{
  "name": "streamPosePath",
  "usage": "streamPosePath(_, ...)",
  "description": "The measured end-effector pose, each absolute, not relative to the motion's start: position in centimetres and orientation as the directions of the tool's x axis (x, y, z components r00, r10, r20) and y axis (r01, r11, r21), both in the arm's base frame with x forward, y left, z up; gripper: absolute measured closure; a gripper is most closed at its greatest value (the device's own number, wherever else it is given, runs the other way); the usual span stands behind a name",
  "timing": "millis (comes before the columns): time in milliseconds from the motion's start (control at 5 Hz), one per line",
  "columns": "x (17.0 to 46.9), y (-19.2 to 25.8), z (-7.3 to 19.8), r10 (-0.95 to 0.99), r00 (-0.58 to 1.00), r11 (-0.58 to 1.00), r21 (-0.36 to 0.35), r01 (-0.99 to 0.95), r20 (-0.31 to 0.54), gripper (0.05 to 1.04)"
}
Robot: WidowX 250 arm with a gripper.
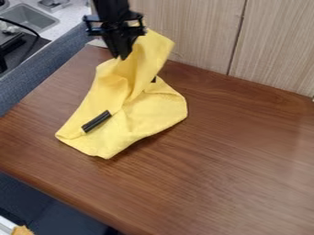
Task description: Unfolds the cloth from top right to bottom left
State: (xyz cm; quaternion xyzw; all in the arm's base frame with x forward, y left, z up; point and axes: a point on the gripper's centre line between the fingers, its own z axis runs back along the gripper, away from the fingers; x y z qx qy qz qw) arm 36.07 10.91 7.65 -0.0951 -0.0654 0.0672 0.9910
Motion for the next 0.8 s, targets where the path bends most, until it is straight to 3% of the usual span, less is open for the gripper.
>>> streamPosePath(400, 34.7, 14.6, 5.3, 0.323, 0.945, 0.929, -0.210, -0.305, 0.054, 1.001)
streamPosePath(800, 33.6, 17.8, 3.6, 0.379, 0.924, 0.923, -0.095, -0.374, 0.042, 1.001)
